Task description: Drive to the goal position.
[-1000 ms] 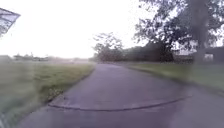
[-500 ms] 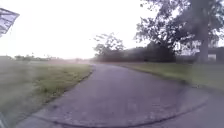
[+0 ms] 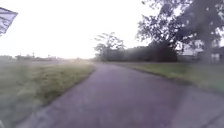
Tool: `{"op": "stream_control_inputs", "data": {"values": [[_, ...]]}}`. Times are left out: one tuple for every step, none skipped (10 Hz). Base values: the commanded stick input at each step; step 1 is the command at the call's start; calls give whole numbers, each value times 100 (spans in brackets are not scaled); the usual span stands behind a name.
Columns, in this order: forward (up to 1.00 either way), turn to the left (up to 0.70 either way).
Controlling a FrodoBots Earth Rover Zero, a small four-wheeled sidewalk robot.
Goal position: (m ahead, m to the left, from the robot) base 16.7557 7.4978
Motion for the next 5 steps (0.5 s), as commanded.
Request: {"op": "stream_control_inputs", "data": {"values": [[70, 0], [70, 0], [70, 0], [70, 0], [70, 0]]}}
